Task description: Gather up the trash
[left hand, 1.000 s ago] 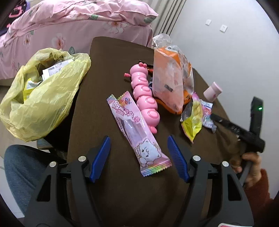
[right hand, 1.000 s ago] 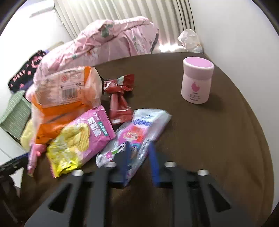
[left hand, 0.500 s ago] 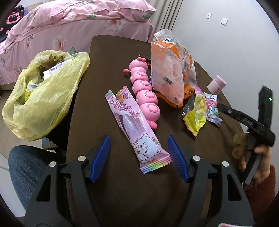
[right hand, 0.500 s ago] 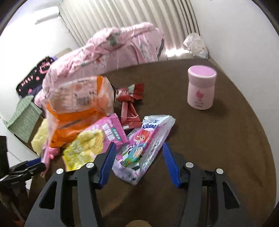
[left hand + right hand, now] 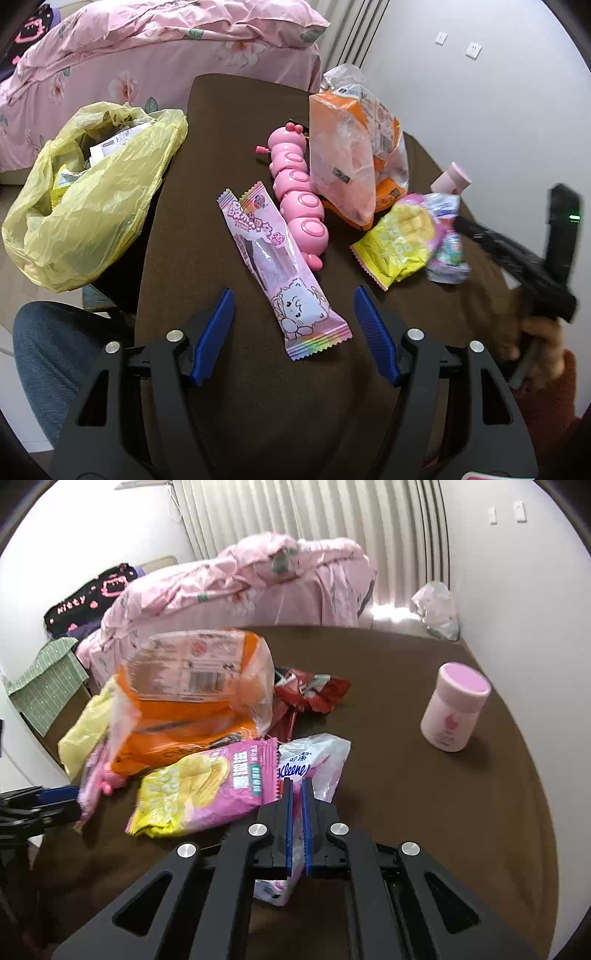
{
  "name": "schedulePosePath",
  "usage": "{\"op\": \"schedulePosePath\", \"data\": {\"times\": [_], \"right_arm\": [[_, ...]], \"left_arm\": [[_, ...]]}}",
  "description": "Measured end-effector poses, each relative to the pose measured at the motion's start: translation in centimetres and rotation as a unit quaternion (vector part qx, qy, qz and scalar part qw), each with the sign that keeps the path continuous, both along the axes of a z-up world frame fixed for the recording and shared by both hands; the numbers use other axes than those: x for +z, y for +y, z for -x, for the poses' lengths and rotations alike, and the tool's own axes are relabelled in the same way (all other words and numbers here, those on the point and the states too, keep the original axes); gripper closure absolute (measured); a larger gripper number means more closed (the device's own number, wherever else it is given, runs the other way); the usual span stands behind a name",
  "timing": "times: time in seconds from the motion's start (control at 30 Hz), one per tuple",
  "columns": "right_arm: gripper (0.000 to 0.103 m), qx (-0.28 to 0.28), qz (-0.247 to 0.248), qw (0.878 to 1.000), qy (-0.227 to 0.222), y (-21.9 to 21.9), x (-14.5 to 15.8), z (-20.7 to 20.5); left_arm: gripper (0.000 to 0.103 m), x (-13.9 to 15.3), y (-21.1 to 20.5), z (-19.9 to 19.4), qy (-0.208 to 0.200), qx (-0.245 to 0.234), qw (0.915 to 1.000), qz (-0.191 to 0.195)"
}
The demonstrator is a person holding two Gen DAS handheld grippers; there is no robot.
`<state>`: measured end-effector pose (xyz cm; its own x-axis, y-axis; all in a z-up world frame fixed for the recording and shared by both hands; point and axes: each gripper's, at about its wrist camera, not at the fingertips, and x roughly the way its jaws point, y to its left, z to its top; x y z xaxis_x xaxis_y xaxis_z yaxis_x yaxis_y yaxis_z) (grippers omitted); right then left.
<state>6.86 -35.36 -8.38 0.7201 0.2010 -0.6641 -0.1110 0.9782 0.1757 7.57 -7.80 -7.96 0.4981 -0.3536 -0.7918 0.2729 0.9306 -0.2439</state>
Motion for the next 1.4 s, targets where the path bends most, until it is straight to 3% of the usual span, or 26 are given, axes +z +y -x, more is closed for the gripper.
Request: {"op": "schedulePosePath", "data": {"times": [0.03,0.07,0.1,0.37,0.53,0.63,0.7,0.8,0.9,0.93,1.03,1.2,1.4], "right_arm": [[0.097,-0.002,-0.004,1.0,-0.006,-0.3,0.4,0.6],[0.097,-0.006,-0.006,1.0,-0.013,-0.6,0.9,1.1],[0.097,-0.011,-0.009,1.0,-0.021,-0.9,1.3,1.7],[0.097,-0.029,-0.012,0.998,-0.05,-2.2,3.1,3.0],[0.094,-0.012,-0.027,0.999,-0.013,-1.9,1.7,2.9],[0.05,-0.016,-0.038,0.999,0.017,-2.1,0.0,3.6],[0.05,-0.01,-0.081,0.996,0.041,-2.3,-1.5,4.0],[0.05,-0.011,-0.061,0.995,0.077,-1.4,-3.3,3.8],[0.055,-0.011,-0.012,0.998,0.061,0.0,-3.2,3.4],[0.072,-0.004,-0.004,0.998,0.056,0.4,-3.2,3.3],[0.081,0.014,0.035,0.999,0.04,1.8,-2.9,3.4],[0.085,0.006,0.022,1.0,0.009,1.2,-1.3,4.3],[0.085,-0.025,0.03,0.998,-0.043,-0.6,3.0,5.1]], "left_arm": [[0.052,-0.1,-0.2,-0.1,-0.001,0.002,1.0,-0.009],[0.068,-0.1,-0.4,-0.3,0.0,0.005,0.9999,-0.016],[0.077,-0.3,-0.3,-0.4,0.003,0.007,0.9998,-0.017],[0.083,0.3,0.7,-0.3,-0.01,0.018,0.9998,0.003],[0.083,0.6,0.8,-0.1,-0.013,0.014,0.9998,0.011],[0.083,1.3,1.1,0.3,-0.035,0.011,0.9992,0.017],[0.083,1.5,1.1,0.4,-0.043,0.011,0.9988,0.018],[0.083,1.4,0.9,0.3,-0.041,0.007,0.999,0.019],[0.083,1.1,0.7,0.3,-0.037,0.002,0.9992,0.015],[0.083,1.0,0.7,0.3,-0.036,0.003,0.9993,0.014],[0.082,0.9,0.8,0.3,-0.038,0.005,0.9992,0.013],[0.082,1.2,1.3,0.4,-0.052,0.01,0.9985,0.015],[0.082,2.5,2.1,0.5,-0.081,0.015,0.9964,0.021]]}}
